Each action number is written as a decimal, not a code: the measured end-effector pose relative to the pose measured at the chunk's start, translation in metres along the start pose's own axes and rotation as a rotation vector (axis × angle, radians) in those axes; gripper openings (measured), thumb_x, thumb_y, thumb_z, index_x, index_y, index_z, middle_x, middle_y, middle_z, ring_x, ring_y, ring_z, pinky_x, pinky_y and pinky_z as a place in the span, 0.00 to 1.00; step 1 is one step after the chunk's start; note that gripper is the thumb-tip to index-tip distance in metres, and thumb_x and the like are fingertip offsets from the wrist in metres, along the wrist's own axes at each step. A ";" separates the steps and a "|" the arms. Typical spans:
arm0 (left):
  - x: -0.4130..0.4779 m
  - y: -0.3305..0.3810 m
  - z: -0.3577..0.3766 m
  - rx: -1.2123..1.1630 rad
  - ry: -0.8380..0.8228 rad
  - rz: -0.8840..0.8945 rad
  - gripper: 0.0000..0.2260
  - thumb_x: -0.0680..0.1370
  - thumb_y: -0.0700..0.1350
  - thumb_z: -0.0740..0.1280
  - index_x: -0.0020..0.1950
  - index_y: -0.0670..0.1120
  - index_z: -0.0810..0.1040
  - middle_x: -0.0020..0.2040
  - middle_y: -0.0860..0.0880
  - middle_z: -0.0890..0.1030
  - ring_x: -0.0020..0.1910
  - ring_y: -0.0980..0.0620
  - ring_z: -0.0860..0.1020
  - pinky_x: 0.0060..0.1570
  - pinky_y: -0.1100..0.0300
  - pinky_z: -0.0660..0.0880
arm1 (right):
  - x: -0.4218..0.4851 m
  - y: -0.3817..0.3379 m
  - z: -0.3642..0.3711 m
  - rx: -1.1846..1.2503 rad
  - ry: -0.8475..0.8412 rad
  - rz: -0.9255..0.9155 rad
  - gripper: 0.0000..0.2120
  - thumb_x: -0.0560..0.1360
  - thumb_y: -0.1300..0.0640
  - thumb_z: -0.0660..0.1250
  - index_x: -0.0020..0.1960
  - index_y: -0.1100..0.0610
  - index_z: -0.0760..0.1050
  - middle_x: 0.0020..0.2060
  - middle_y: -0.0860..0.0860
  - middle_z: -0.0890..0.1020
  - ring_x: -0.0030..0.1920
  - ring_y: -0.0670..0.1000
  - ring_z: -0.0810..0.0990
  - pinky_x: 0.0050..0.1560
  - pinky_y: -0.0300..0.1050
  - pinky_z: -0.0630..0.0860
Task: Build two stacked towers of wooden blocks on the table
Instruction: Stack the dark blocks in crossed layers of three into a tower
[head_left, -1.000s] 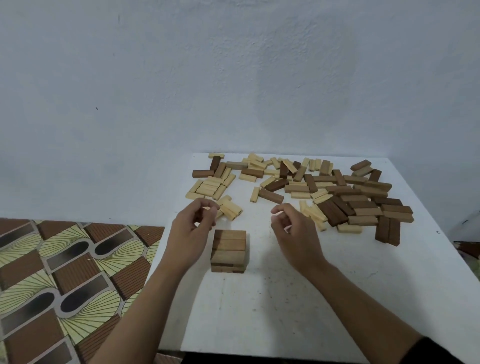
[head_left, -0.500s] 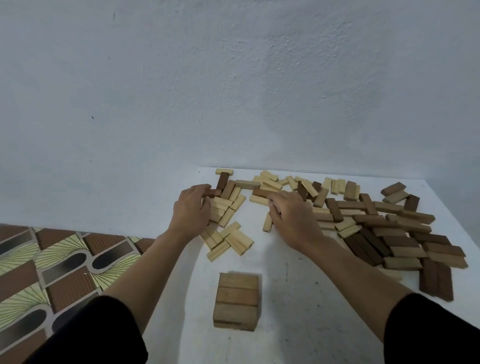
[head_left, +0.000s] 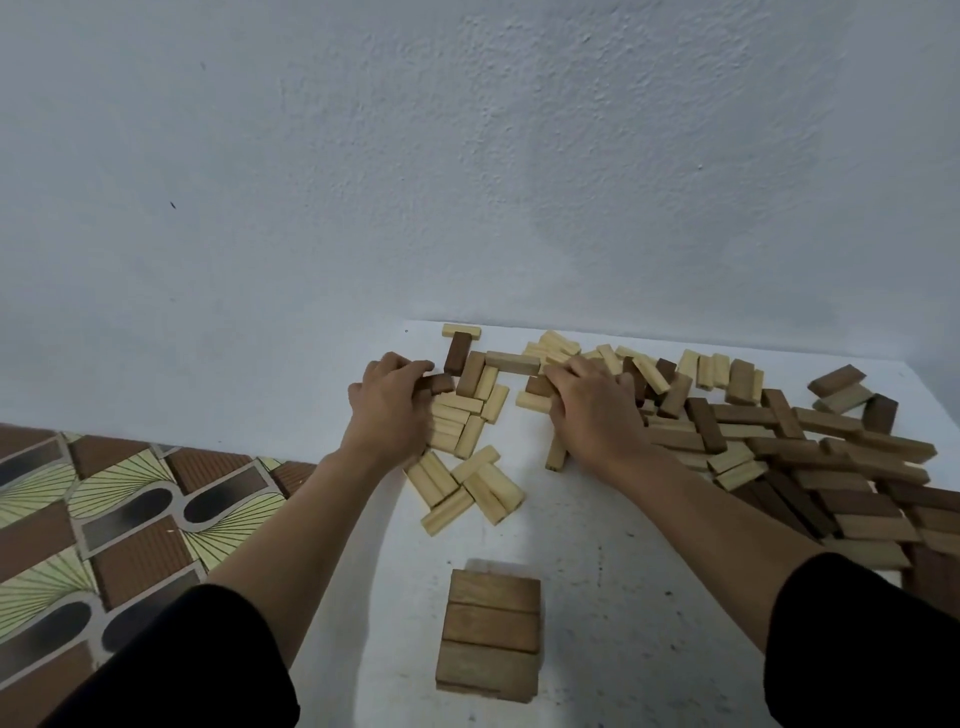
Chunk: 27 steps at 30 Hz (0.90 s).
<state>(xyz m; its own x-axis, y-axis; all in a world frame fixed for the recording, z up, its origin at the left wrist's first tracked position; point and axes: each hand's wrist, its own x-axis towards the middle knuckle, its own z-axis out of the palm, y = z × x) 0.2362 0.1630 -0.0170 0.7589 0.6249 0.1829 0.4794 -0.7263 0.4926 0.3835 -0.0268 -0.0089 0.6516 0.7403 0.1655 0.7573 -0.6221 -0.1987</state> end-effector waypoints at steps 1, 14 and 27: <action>0.000 0.000 -0.002 0.003 0.002 0.005 0.16 0.82 0.40 0.63 0.70 0.47 0.77 0.60 0.48 0.75 0.63 0.47 0.72 0.57 0.51 0.59 | 0.001 -0.001 -0.001 0.003 -0.011 0.009 0.16 0.82 0.60 0.58 0.68 0.55 0.74 0.62 0.52 0.74 0.62 0.55 0.72 0.62 0.58 0.65; -0.015 0.032 -0.031 -0.237 -0.008 0.058 0.07 0.79 0.39 0.69 0.57 0.46 0.79 0.50 0.52 0.82 0.50 0.52 0.80 0.49 0.69 0.74 | -0.027 -0.012 -0.015 0.419 0.220 -0.006 0.22 0.74 0.75 0.65 0.65 0.61 0.74 0.56 0.54 0.76 0.51 0.50 0.74 0.54 0.46 0.71; -0.114 0.111 -0.086 -0.524 -0.145 0.088 0.10 0.78 0.46 0.71 0.56 0.59 0.77 0.47 0.56 0.82 0.44 0.57 0.81 0.40 0.67 0.75 | -0.125 -0.014 -0.073 0.828 0.164 0.185 0.19 0.75 0.66 0.67 0.58 0.46 0.77 0.52 0.54 0.76 0.44 0.48 0.82 0.42 0.41 0.81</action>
<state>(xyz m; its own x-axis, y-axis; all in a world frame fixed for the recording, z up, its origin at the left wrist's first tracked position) 0.1655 0.0360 0.0898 0.8572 0.4951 0.1418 0.1557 -0.5116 0.8450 0.2943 -0.1295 0.0438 0.8077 0.5597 0.1855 0.4039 -0.2959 -0.8656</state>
